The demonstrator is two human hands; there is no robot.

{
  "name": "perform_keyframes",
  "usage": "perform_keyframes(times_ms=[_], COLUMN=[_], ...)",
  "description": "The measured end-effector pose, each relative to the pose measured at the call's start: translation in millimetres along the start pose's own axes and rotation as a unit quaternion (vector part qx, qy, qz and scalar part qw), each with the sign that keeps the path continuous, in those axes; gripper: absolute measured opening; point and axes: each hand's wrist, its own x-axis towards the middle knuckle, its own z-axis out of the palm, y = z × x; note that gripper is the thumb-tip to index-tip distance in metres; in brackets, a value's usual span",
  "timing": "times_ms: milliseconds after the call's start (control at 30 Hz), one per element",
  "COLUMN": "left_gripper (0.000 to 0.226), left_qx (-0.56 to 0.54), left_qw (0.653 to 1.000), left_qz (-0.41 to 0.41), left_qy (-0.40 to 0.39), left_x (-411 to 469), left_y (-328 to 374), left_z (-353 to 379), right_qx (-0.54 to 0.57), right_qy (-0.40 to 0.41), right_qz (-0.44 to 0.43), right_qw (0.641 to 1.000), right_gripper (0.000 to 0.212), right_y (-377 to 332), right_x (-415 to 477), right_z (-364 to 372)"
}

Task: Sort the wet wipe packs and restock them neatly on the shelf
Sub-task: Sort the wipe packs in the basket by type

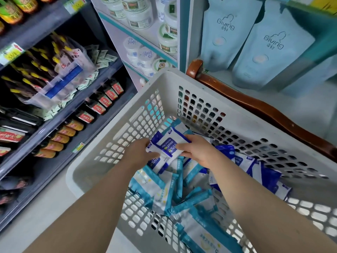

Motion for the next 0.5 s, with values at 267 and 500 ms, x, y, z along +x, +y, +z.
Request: perform_keyframes(times_ms=[267, 500], left_gripper=[0.025, 0.019], left_qx=[-0.085, -0.252], left_qw=[0.995, 0.965], left_qz=[0.048, -0.064], left_qy=[0.019, -0.026], left_x=[-12, -9], left_y=[43, 89], left_z=[8, 64], right_qx=[0.138, 0.25], right_qy=[0.095, 0.321], right_qz=[0.008, 0.002], right_qw=[0.986, 0.913], right_gripper=[0.028, 0.006], right_y=[21, 56], right_x=[-60, -117], right_z=[-25, -70])
